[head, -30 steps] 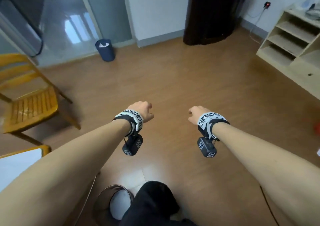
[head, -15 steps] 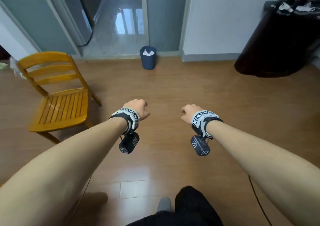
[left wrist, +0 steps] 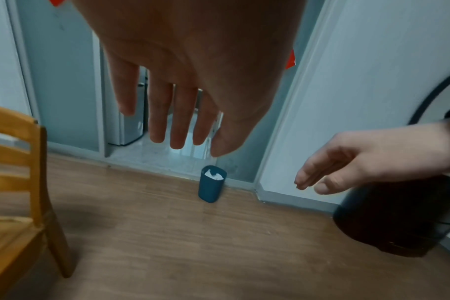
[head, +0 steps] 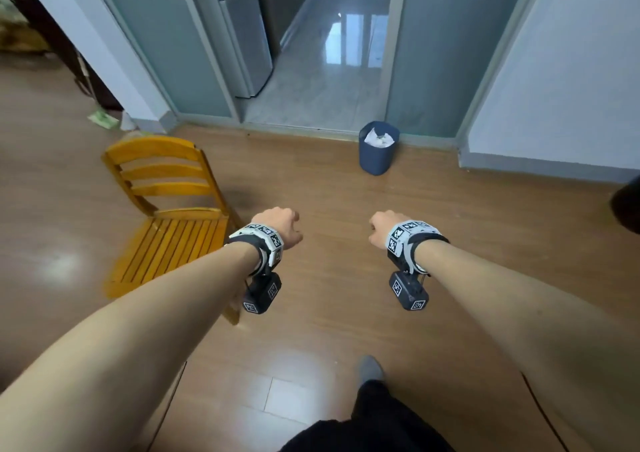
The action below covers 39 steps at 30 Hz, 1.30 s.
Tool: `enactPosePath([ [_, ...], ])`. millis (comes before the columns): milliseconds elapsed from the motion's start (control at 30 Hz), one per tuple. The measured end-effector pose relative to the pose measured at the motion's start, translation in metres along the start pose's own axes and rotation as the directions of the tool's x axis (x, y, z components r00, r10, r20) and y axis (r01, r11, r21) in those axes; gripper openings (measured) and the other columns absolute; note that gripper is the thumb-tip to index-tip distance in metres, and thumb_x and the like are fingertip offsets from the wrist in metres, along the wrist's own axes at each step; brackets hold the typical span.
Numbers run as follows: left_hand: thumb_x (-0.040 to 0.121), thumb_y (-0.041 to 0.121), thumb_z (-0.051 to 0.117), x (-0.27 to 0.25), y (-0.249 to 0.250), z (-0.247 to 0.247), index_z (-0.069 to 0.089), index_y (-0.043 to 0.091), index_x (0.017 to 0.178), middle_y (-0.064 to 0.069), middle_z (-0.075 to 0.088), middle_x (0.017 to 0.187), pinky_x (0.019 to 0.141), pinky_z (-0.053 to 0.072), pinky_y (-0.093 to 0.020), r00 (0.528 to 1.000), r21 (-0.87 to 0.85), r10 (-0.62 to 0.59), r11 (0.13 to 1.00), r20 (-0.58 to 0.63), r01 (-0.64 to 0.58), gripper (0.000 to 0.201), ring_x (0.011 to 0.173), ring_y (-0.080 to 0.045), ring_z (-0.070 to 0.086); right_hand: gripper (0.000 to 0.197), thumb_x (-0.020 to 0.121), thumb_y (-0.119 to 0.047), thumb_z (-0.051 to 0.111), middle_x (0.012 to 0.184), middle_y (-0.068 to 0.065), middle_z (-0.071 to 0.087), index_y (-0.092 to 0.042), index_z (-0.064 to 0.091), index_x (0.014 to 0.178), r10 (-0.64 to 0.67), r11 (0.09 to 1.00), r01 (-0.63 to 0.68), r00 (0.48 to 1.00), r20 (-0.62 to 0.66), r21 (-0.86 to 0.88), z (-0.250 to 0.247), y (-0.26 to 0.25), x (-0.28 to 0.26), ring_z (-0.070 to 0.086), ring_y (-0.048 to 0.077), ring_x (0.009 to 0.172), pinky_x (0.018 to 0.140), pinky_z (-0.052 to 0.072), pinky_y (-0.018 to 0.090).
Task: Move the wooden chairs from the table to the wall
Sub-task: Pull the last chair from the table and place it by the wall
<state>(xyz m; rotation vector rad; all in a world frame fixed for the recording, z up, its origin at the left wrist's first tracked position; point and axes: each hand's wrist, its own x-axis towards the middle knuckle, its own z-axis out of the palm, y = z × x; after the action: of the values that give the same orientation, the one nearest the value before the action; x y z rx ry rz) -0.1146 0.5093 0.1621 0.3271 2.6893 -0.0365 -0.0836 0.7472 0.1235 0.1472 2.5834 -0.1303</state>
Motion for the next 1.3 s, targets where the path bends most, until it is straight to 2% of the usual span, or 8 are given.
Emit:
enactPosePath([
  [100, 0.088, 0.042, 0.058, 0.062, -0.018, -0.042, 0.055, 0.026, 0.140, -0.008, 0.064, 0.128, 0.095, 0.051, -0.038, 0.998, -0.016, -0.058, 0.998, -0.026, 0.058, 0.054, 0.117, -0.031, 0.060, 0.009, 0.089, -0.017, 0.057, 0.096, 0.012, 0.062, -0.010, 0.060, 0.094, -0.064, 0.997, 0.064, 0.998, -0.010, -0.049, -0.059, -0.010, 0.074, 0.062, 0.033, 0.082, 0.069, 0.047, 0.033],
  [300, 0.087, 0.041, 0.059, 0.177, -0.082, -0.102, 0.055, 0.026, 0.138, -0.011, 0.060, 0.132, 0.093, 0.049, -0.039, 0.985, -0.082, -0.174, 0.982, -0.018, 0.172, 0.053, 0.119, -0.033, 0.058, 0.014, 0.089, -0.019, 0.057, 0.099, 0.012, 0.066, -0.012, 0.065, 0.098, -0.178, 0.979, 0.177, 0.984, -0.004, -0.098, -0.147, -0.062, 0.215, 0.064, 0.032, 0.083, 0.067, 0.048, 0.032],
  [400, 0.089, 0.041, 0.059, 0.247, -0.126, -0.125, 0.054, 0.024, 0.140, -0.012, 0.059, 0.133, 0.095, 0.049, -0.039, 0.977, -0.100, -0.210, 0.973, -0.028, 0.206, 0.053, 0.120, -0.034, 0.058, 0.030, 0.094, -0.022, 0.058, 0.117, 0.013, 0.067, -0.015, 0.066, 0.122, -0.226, 0.968, 0.221, 0.974, -0.024, -0.116, -0.182, -0.102, 0.289, 0.066, 0.033, 0.097, 0.077, 0.055, 0.035],
  [533, 0.090, 0.041, 0.060, 0.335, -0.188, -0.162, 0.052, 0.025, 0.142, -0.012, 0.059, 0.134, 0.096, 0.049, -0.040, 0.971, -0.155, -0.240, 0.959, -0.008, 0.236, 0.055, 0.121, -0.034, 0.057, 0.050, 0.097, -0.025, 0.059, 0.134, 0.009, 0.064, -0.020, 0.053, 0.147, -0.265, 0.953, 0.261, 0.964, -0.006, -0.151, -0.232, -0.160, 0.371, 0.067, 0.030, 0.110, 0.086, 0.055, 0.034],
  [700, 0.088, 0.039, 0.060, 0.423, -0.271, -0.215, 0.053, 0.027, 0.141, -0.010, 0.059, 0.134, 0.097, 0.048, -0.039, 0.953, -0.207, -0.303, 0.933, -0.005, 0.295, 0.055, 0.121, -0.033, 0.057, 0.051, 0.098, -0.023, 0.057, 0.137, 0.004, 0.062, -0.027, 0.051, 0.148, -0.349, 0.916, 0.345, 0.937, 0.020, -0.206, -0.306, -0.231, 0.463, 0.068, 0.024, 0.103, 0.082, 0.056, 0.032],
  [867, 0.089, 0.042, 0.059, 0.494, -0.350, -0.245, 0.052, 0.028, 0.141, -0.010, 0.059, 0.135, 0.095, 0.048, -0.038, 0.920, -0.235, -0.392, 0.894, 0.006, 0.382, 0.055, 0.121, -0.031, 0.058, 0.050, 0.094, -0.022, 0.059, 0.139, 0.003, 0.061, -0.027, 0.054, 0.144, -0.422, 0.880, 0.421, 0.906, 0.047, -0.221, -0.356, -0.302, 0.571, 0.069, 0.022, 0.100, 0.084, 0.060, 0.036],
  [1100, 0.090, 0.043, 0.056, 0.583, -0.453, -0.258, 0.051, 0.029, 0.143, -0.008, 0.059, 0.134, 0.091, 0.049, -0.037, 0.802, -0.299, -0.592, 0.754, 0.076, 0.585, 0.055, 0.119, -0.031, 0.059, 0.049, 0.093, -0.021, 0.061, 0.134, 0.010, 0.062, -0.024, 0.058, 0.141, -0.593, 0.743, 0.604, 0.794, 0.136, -0.288, -0.406, -0.428, 0.724, 0.066, 0.030, 0.108, 0.088, 0.056, 0.038],
  [1300, 0.092, 0.043, 0.056, 0.597, -0.521, -0.275, 0.053, 0.033, 0.141, -0.004, 0.060, 0.135, 0.094, 0.049, -0.038, 0.607, -0.388, -0.772, 0.509, 0.188, 0.768, 0.051, 0.120, -0.029, 0.058, 0.048, 0.096, -0.020, 0.060, 0.135, 0.013, 0.061, -0.017, 0.057, 0.143, -0.706, 0.550, 0.759, 0.645, 0.291, -0.348, -0.440, -0.560, 0.807, 0.062, 0.034, 0.118, 0.095, 0.050, 0.034],
])
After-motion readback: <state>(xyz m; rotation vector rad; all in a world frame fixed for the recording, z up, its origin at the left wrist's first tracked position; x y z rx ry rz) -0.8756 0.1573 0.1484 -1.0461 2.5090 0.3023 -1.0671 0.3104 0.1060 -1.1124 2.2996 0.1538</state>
